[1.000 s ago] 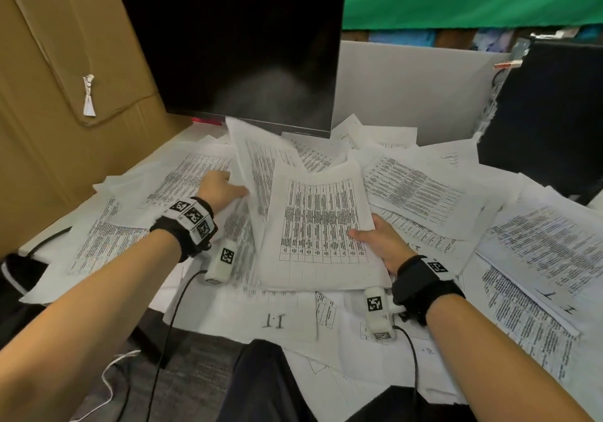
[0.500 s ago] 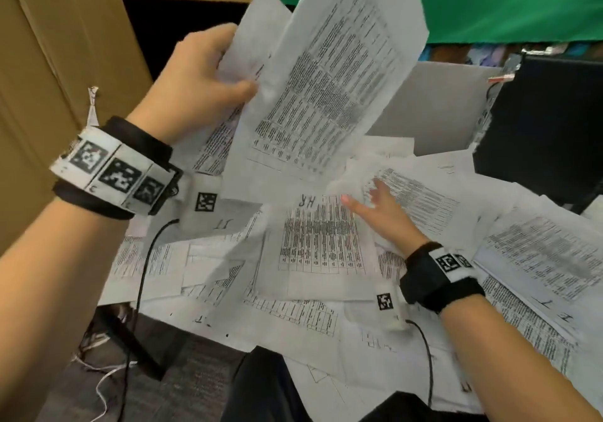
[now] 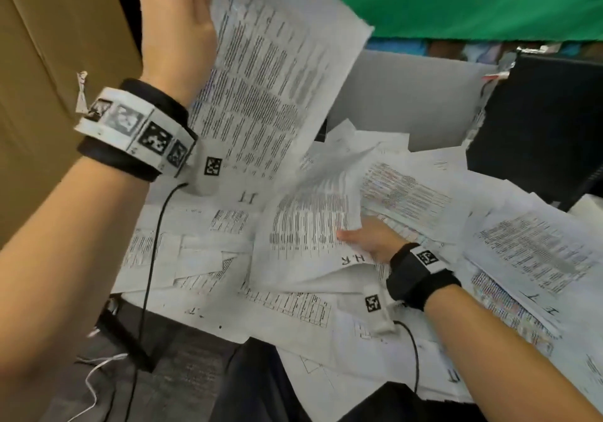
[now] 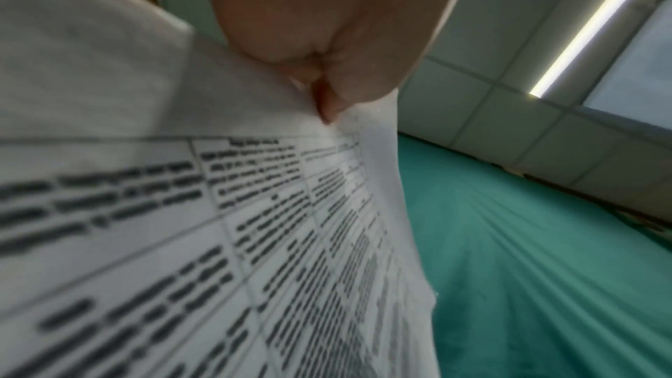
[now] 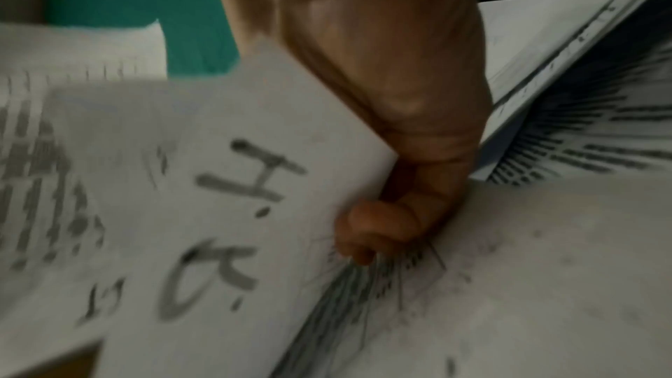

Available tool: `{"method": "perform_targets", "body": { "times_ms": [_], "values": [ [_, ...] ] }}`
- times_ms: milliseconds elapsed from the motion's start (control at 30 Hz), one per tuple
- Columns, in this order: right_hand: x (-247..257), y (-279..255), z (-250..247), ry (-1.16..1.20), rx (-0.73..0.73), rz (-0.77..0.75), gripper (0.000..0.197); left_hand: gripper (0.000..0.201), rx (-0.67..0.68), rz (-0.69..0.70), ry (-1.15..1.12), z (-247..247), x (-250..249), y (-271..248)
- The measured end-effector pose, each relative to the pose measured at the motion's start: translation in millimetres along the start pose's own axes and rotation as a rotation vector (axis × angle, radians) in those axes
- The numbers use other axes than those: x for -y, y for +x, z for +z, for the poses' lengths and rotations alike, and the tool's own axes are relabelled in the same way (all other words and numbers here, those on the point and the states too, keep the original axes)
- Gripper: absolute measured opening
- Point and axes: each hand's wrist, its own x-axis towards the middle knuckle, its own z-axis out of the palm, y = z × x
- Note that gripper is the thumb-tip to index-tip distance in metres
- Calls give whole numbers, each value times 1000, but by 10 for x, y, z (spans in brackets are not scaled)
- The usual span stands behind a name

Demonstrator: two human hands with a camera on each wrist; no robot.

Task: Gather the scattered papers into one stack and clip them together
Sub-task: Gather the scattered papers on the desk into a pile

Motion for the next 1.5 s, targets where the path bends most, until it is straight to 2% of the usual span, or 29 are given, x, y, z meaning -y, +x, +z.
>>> {"method": "perform_targets", "body": {
  "times_ms": [100,167,200,267,300,333,400,467,533,633,700,733,800,867,900,967,1067,1200,1300,1333,1400,1433,1467,1500],
  "values": [
    [-30,28,9,-116,-53,92,38,29,-105,-8,-29,54,-23,37],
    [25,-24,-6,-192,-70,120,38,29,-109,-75,-58,83,-3,50],
    [81,-56,-29,-273,-76,109,45,30,-109,-119,-52,102,18,46],
    [226,-113,-100,-398,-153,4,84,27,-100,-182,-102,169,109,20],
    [327,-170,-145,-339,-188,-90,101,23,-90,-216,-165,214,150,-4],
    [433,-218,-182,-213,-201,-195,109,19,-73,-260,-240,258,165,-33],
    [590,-210,-232,23,-203,-330,113,19,-24,-368,-378,362,166,-79],
    [668,-155,-234,145,-236,-369,110,19,-2,-452,-455,447,137,-95],
    [682,-116,-214,210,-181,-361,87,16,44,-495,-485,537,133,-86],
    [555,-36,-100,311,-84,-313,43,12,278,-539,-329,702,261,-212],
    [388,31,-42,294,-97,-232,39,4,596,-608,-200,818,471,-454],
    [277,64,-22,274,-107,-173,42,7,778,-664,-105,870,619,-604],
    [85,134,-6,194,-131,-47,43,30,1099,-682,229,883,922,-912],
    [-102,207,22,81,-182,28,42,59,1267,-658,473,827,1154,-1176],
    [-178,235,43,32,-214,62,50,72,1309,-680,533,791,1240,-1295],
    [-288,324,64,-11,-255,91,62,90,1320,-712,586,737,1349,-1523],
    [-287,324,98,-41,-270,63,42,100,1319,-727,593,794,1440,-1747],
    [-299,291,65,-19,-250,22,42,71,1249,-636,702,848,1382,-1788],
    [-287,288,70,-55,-247,19,43,38,1307,-528,710,872,1373,-1772],
    [-281,283,65,-63,-239,25,41,30,1282,-537,678,860,1357,-1754],
    [-214,225,43,-108,-222,35,26,46,1155,-575,613,800,1319,-1637],
    [-151,176,31,-165,-232,46,23,50,1033,-603,576,728,1263,-1539],
    [-82,128,22,-288,-276,31,28,45,899,-612,540,648,1176,-1424],
    [6,83,17,-438,-341,-17,42,32,780,-611,507,583,1084,-1326]
  ]
}}
